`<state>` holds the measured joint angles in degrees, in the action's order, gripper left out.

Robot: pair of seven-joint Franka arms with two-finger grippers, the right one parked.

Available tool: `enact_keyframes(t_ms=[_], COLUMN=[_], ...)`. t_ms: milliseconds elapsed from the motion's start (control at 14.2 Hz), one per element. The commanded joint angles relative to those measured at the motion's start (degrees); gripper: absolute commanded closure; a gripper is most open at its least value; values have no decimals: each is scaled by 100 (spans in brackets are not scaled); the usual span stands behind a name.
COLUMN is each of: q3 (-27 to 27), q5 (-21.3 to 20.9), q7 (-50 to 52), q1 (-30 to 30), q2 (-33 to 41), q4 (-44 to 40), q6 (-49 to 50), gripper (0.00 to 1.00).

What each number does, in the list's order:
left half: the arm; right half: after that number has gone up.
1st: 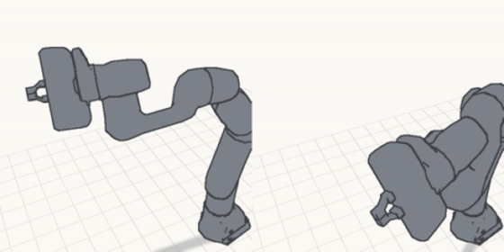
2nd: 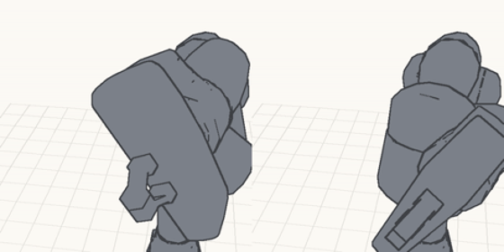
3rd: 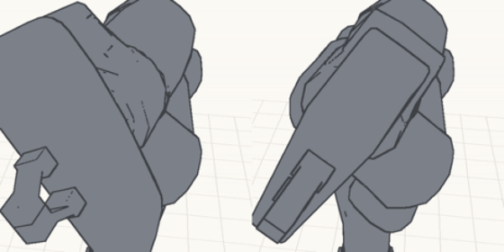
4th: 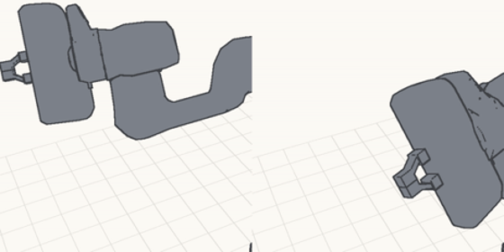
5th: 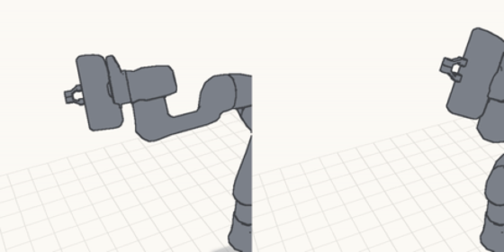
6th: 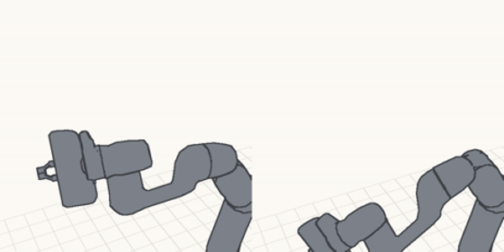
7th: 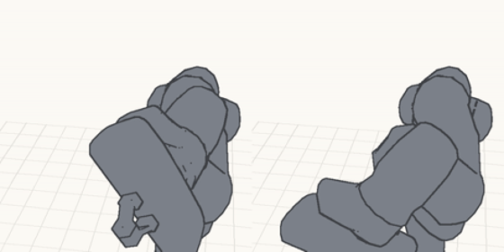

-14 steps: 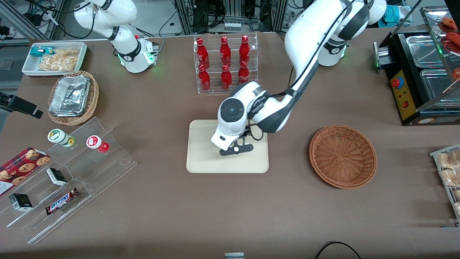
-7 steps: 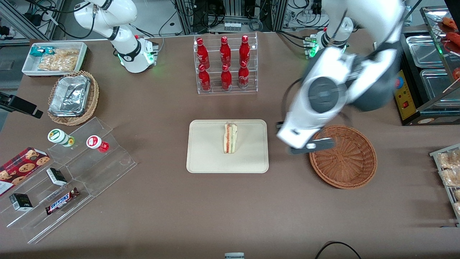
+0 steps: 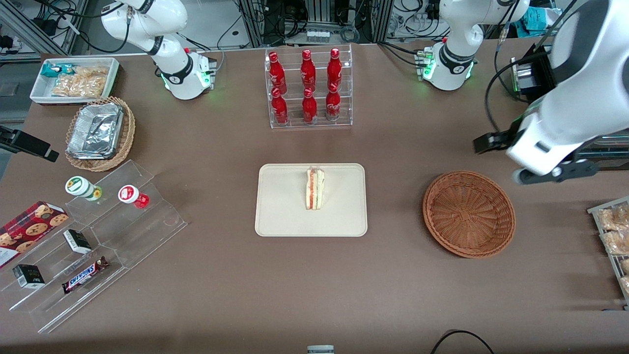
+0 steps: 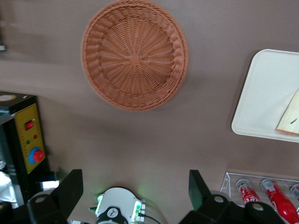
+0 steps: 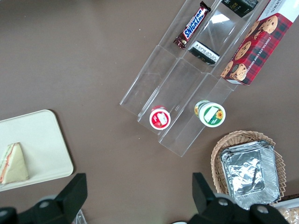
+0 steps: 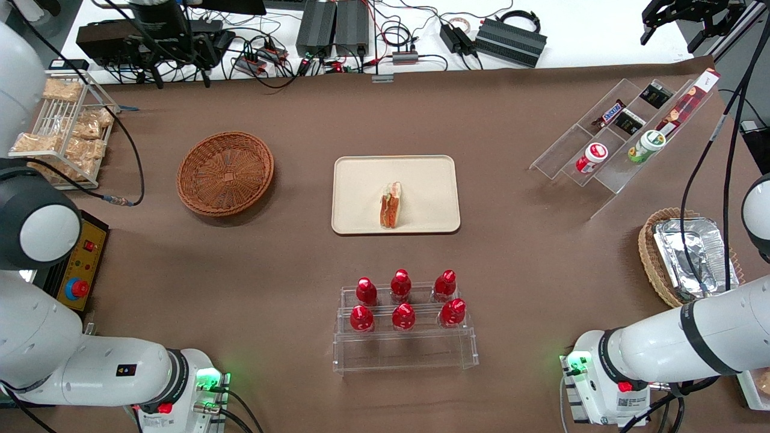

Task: Place sandwich from basket to tray

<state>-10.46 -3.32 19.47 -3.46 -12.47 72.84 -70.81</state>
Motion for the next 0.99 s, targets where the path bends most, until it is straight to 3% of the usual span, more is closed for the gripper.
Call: enact_keyframes(t_ms=[0, 211, 423, 634, 915], q3=[-114, -149, -779, -932, -1537], q5=[-28, 59, 201, 165, 165], q7=[-5, -58, -5, -22, -66], q1=[-6, 20, 511, 705, 1320], q2=[385, 447, 753, 1316, 1335], q4=[231, 222, 597, 1188, 1163], q6=[76, 32, 268, 112, -29], gripper=[0, 0, 0, 0, 0])
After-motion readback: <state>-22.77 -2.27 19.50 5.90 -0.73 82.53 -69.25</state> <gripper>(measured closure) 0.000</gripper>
